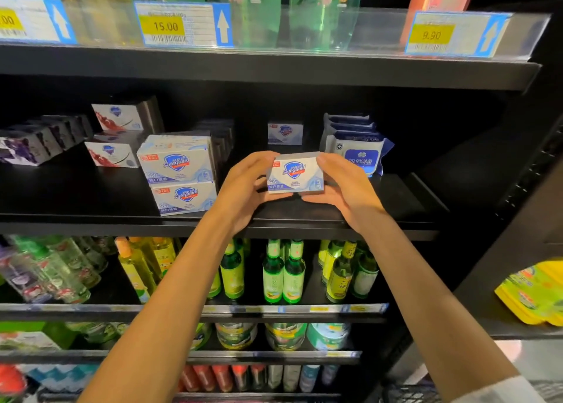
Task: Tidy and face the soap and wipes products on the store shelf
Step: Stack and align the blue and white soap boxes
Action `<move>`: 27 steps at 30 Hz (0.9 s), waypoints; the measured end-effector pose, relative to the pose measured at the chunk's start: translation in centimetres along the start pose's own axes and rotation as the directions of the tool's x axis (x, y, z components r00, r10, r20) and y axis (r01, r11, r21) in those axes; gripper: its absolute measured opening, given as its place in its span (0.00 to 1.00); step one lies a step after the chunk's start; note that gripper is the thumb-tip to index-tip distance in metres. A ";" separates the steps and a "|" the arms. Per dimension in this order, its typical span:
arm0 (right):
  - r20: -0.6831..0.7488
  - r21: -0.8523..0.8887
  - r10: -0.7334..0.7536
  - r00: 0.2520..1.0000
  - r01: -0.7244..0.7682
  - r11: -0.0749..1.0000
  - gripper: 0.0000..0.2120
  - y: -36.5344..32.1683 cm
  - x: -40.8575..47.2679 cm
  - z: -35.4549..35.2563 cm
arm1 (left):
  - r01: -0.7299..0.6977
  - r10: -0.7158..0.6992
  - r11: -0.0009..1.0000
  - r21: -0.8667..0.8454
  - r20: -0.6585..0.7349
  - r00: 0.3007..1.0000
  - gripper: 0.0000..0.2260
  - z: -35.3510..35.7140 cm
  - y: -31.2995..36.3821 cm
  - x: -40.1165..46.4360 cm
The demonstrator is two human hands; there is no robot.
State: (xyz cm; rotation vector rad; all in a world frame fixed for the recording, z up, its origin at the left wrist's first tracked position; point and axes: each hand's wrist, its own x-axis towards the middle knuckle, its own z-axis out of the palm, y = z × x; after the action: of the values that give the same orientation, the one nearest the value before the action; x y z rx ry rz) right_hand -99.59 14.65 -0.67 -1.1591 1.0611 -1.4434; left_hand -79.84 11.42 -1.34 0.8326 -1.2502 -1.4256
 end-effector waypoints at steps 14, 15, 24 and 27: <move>0.045 -0.092 -0.090 0.995 0.094 0.991 0.10 0.5 -0.1 -1.0 | 0.001 0.002 0.997 -0.077 0.038 0.999 0.14 -0.1 0.0 -0.2; 0.048 -0.103 -0.112 0.993 0.117 0.988 0.11 0.6 -0.1 -1.0 | 0.013 -0.011 0.995 -0.095 0.024 1.000 0.13 0.0 0.0 -0.1; 0.089 -0.216 -0.189 0.978 0.204 0.955 0.16 1.0 0.1 -1.2 | 0.015 -0.015 0.999 -0.050 0.002 1.000 0.11 -0.4 -0.2 0.3; 0.078 -0.148 -0.102 0.992 0.112 0.983 0.20 0.7 0.0 -0.7 | -0.002 0.003 0.999 -0.047 0.020 1.000 0.13 -0.7 -0.3 0.3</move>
State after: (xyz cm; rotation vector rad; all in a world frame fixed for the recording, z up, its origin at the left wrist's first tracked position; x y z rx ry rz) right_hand -100.13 14.53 -1.46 -1.3846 1.0891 -1.4123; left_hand -79.35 10.97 -1.72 0.7866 -1.2280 -1.4589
